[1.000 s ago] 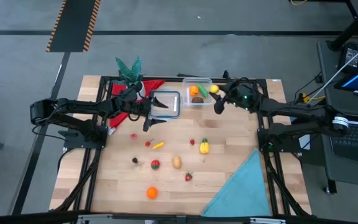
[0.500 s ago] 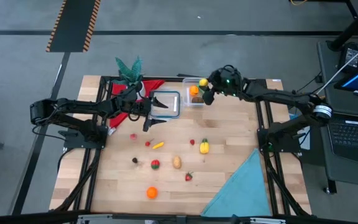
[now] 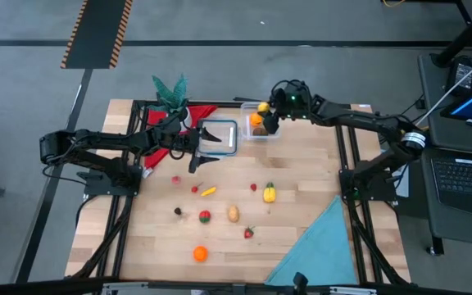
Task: Pick and placing Produce into tupperware
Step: Put the lemon into the transparent bin
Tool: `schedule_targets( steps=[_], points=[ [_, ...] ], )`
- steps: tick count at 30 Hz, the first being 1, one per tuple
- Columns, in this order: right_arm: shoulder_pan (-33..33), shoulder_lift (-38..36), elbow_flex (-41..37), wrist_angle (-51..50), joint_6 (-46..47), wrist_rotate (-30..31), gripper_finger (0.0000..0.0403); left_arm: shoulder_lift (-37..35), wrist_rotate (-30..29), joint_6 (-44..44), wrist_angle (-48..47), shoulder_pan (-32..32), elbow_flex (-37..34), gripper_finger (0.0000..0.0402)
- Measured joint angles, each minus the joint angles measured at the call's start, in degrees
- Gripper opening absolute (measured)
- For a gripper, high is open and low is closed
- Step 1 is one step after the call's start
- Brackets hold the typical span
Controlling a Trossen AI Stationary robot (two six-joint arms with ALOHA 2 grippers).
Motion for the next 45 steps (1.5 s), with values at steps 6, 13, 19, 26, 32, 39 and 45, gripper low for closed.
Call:
schedule_targets(
  steps=[6,13,19,26,32,39,45],
  points=[
    [0.0,3.3,0.0,-0.1,0.0,-0.9,0.0208,0.0,-0.2,0.0,0.0,0.0,0.0,0.0314],
    [0.2,8.0,0.0,0.3,0.1,-1.7,0.0208,0.0,-0.2,0.0,0.0,0.0,0.0,0.0314],
    [0.2,11.6,0.0,3.4,1.4,-3.8,0.0208,0.0,-0.2,0.0,0.0,0.0,0.0,0.0314],
    [0.2,14.0,0.0,5.2,1.4,-5.4,0.0208,0.0,-0.2,0.0,0.0,0.0,0.0,0.0314],
    [0.2,14.1,0.0,5.5,1.4,-5.4,0.0208,0.0,-0.2,0.0,0.0,0.0,0.0,0.0314],
    [0.2,14.1,0.0,5.4,1.3,-5.4,0.0208,0.0,-0.3,0.0,0.0,0.0,0.0,0.0314],
    [0.3,14.3,0.0,5.2,1.5,-5.4,0.0208,0.0,-0.3,0.0,0.0,0.0,0.0,0.0314]
  ],
)
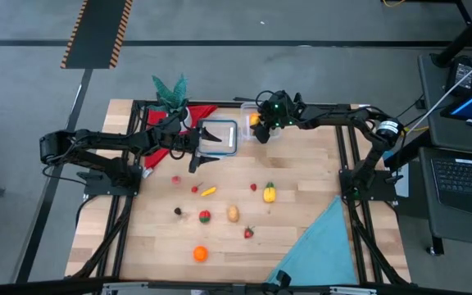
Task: Pick and placing Produce into tupperware
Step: Put the lemon into the transparent bin
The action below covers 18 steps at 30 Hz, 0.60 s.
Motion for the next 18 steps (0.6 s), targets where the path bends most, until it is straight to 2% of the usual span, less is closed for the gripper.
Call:
schedule_targets(
  steps=[18],
  points=[
    [0.1,0.0,0.0,1.1,1.3,-0.9,0.0208,0.0,0.0,0.0,0.0,0.0,0.0,0.0314]
  ],
)
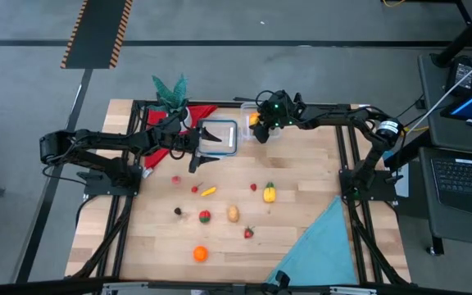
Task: Pick and placing Produce into tupperware
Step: Put the lemon into the transparent bin
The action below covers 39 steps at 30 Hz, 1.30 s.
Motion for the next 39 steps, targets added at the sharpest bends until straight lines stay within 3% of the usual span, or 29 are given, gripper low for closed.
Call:
schedule_targets(
  steps=[18,28,39],
  points=[
    [-0.1,0.2,4.6,-5.1,-1.4,0.0,0.0208,0.0,0.0,0.0,0.0,0.0,0.0,0.0314],
    [-0.1,6.8,7.7,-5.4,-1.6,-0.1,0.0208,0.0,0.0,0.0,0.0,0.0,0.0,0.0314],
    [-0.1,8.2,10.1,-9.4,-3.1,-0.1,0.0208,0.0,-2.0,0.0,-3.1,0.0,0.0,0.0314]
  ],
)
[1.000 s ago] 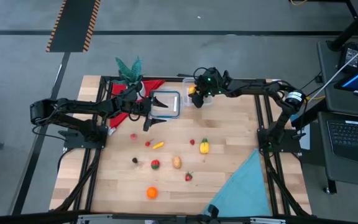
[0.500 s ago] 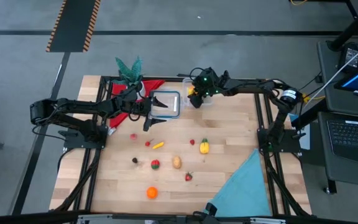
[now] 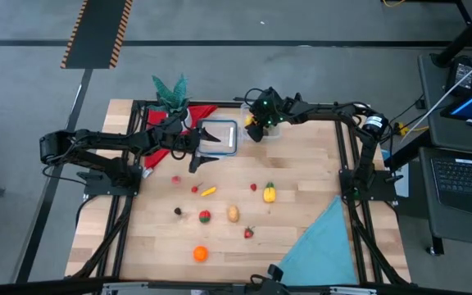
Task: Pick and placing Produce into tupperware
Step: Put the lemon into the transparent bin, then put the peach into the transparent bin
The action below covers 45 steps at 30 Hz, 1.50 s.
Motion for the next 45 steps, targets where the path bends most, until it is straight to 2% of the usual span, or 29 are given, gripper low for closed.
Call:
schedule_targets(
  steps=[10,16,19,37,40,45],
  points=[
    [0.0,0.0,0.0,-1.9,0.2,0.1,0.0208,0.0,-0.6,0.0,0.0,0.0,0.0,0.0314],
    [0.0,0.0,0.0,-1.9,0.3,0.1,0.0271,0.0,-0.6,0.0,0.0,0.0,0.0,0.0314],
    [0.0,0.0,0.0,-1.4,0.2,0.1,0.0284,0.0,-0.6,0.0,0.1,0.0,0.0,0.0314],
    [-0.3,-0.7,3.7,-1.8,-1.6,0.1,0.0274,0.0,-1.2,-1.0,0.1,0.0,0.0,0.0314],
    [0.8,-0.8,2.0,2.6,-1.5,0.3,0.0274,0.0,-2.3,-1.6,-0.3,0.0,0.0,0.0314],
    [3.1,-1.6,-2.2,11.3,-3.0,0.6,0.0274,-1.5,-6.2,-2.0,-6.2,-0.1,0.0,0.0314]
  ],
)
